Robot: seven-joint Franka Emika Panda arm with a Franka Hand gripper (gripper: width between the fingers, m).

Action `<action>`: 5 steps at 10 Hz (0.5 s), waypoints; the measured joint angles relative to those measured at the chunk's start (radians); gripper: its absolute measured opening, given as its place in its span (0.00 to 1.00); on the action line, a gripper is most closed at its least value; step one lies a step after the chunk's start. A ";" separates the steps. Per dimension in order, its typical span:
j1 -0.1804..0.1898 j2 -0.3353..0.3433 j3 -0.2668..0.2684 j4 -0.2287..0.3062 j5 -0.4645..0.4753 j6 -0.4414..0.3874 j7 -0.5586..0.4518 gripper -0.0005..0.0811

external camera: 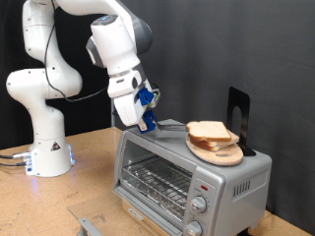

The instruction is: Make a piece of toast with the oven

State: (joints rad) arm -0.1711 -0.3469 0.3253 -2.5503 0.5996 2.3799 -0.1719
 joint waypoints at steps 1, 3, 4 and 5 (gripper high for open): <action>0.000 -0.007 0.000 -0.008 -0.001 -0.006 0.000 0.48; 0.000 -0.018 0.000 -0.023 -0.002 -0.010 0.000 0.48; 0.000 -0.022 0.000 -0.030 -0.002 -0.010 0.000 0.48; -0.001 -0.026 0.000 -0.035 -0.002 -0.010 0.000 0.48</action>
State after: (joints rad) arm -0.1719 -0.3733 0.3255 -2.5850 0.5975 2.3698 -0.1716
